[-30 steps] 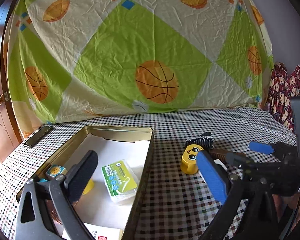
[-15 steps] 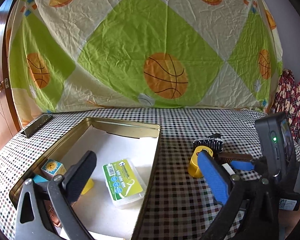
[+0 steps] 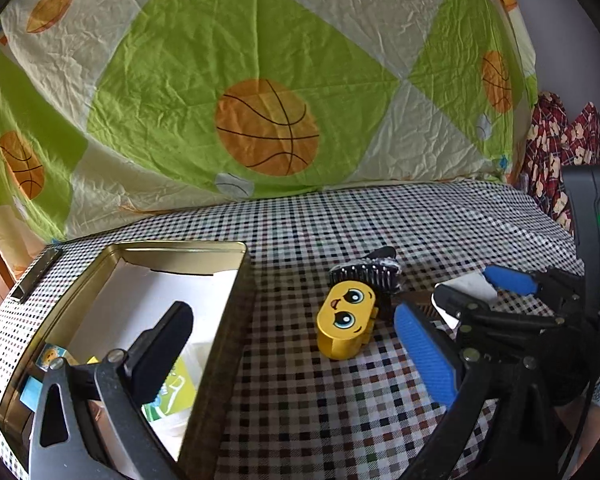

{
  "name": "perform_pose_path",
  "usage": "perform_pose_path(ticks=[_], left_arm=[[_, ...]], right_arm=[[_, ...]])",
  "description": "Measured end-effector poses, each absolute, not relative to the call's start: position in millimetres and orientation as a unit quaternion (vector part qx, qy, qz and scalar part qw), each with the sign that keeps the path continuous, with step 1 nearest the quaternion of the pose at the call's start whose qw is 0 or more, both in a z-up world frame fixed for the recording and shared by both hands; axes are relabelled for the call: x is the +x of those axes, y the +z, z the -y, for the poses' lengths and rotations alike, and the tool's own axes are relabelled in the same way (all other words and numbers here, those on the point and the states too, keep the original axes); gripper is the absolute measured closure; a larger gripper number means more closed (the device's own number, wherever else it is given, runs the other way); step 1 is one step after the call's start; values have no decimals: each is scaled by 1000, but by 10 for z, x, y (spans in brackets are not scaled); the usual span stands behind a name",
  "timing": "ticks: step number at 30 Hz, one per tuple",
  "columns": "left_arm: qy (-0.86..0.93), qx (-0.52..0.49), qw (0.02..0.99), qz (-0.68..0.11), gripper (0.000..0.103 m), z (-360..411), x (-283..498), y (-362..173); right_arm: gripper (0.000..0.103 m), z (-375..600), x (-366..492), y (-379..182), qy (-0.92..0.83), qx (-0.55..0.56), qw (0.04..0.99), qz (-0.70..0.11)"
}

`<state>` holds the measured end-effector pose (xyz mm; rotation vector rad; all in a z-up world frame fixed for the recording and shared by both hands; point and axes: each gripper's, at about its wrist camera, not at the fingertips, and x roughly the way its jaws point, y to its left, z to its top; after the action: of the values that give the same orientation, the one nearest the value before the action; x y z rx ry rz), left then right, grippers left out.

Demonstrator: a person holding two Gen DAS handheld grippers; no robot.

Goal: Organize rigid objects
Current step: 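Grasp the yellow face toy with the left tool while the right tool grasps the white block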

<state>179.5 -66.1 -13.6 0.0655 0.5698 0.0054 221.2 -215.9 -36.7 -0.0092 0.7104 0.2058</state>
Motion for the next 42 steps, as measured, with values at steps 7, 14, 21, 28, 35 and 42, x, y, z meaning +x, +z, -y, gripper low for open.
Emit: perform_pose_path(ticks=[7, 14, 21, 28, 35, 42], left_arm=[[-17, 70, 950, -304, 8, 930, 2052, -241], [-39, 58, 933, -354, 32, 943, 2322, -439], [-56, 49, 922, -380, 43, 954, 2441, -517], [-70, 38, 917, -390, 55, 929, 2446, -539], [-68, 43, 927, -365, 56, 934, 2310, -475], [-53, 38, 942, -330, 56, 880, 2173, -386]], right_arm=[[37, 2381, 2263, -344, 80, 30, 938, -335], [37, 2391, 2260, -330, 82, 33, 939, -332], [37, 2390, 2273, -343, 82, 33, 938, -336], [37, 2403, 2263, -342, 83, 36, 939, -333], [37, 2421, 2219, -307, 82, 42, 943, -321], [37, 2408, 2168, -265, 84, 37, 948, -305]])
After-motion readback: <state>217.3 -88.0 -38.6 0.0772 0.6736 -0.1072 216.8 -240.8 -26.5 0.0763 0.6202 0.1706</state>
